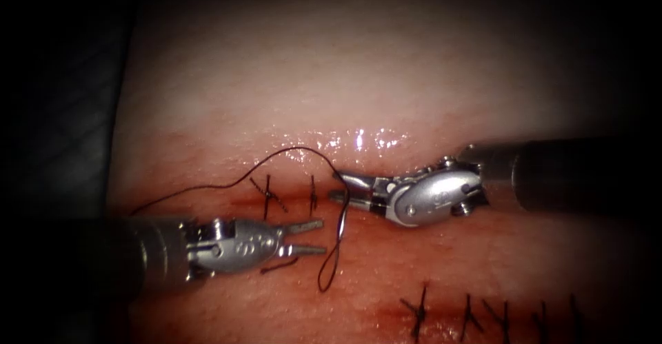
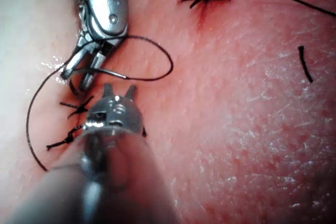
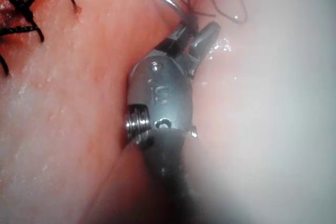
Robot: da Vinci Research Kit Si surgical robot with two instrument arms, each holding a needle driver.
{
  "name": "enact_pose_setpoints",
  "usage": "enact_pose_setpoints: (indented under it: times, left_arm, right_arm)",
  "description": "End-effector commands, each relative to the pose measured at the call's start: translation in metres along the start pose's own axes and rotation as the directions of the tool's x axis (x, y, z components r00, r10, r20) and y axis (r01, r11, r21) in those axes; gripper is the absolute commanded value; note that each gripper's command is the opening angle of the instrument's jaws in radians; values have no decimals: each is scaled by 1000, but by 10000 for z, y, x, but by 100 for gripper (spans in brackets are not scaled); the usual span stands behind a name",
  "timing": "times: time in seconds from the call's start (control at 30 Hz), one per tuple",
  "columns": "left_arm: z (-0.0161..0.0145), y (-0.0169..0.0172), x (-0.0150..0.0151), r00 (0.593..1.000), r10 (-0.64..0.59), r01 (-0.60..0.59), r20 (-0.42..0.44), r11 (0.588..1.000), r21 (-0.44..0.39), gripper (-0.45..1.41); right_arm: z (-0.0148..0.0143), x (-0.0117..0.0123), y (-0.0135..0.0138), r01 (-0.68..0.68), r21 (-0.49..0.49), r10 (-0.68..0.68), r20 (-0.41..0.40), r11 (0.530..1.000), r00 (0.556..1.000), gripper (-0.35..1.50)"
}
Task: Wound Closure
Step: With the right end-effector, throw the needle through the top of the incision.
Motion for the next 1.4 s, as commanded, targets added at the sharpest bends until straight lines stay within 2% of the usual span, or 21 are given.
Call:
enact_pose_setpoints:
  times: [0.03,0.27,0.37,0.57,0.73,0.93,1.13,1.27,1.4]
  left_arm:
    - [8,0,-1,1000,0,0,0,1000,0,2]
    - [8,1,0,1000,0,0,-4,1000,-4,2]
    - [7,2,1,1000,-1,1,-5,1000,-6,2]
    - [7,2,3,1000,-2,1,-5,1000,-5,2]
    - [6,3,3,1000,-2,2,-7,1000,-8,2]
    - [5,2,4,1000,-2,2,-7,1000,-9,2]
    - [6,1,3,1000,-2,2,-8,1000,-9,0]
    - [5,2,3,1000,-2,2,-7,1000,-9,0]
    - [5,2,3,1000,-2,2,-7,1000,-9,0]
  right_arm:
    - [7,-4,0,-12,9,12,2,1000,1000,-35]
    - [8,3,11,-82,39,82,4,996,997,-35]
    - [11,-8,19,-163,84,164,1,983,986,-35]
    - [15,-18,22,-242,140,244,3,960,970,-35]
    - [21,-28,11,-285,198,288,15,938,958,-35]
    - [29,-53,-8,-330,223,324,64,917,944,-35]
    - [24,-61,-16,-358,242,340,116,902,933,-35]
    - [21,-66,-31,-378,282,338,183,882,923,-35]
    - [7,-78,-34,-427,278,356,273,860,894,-35]
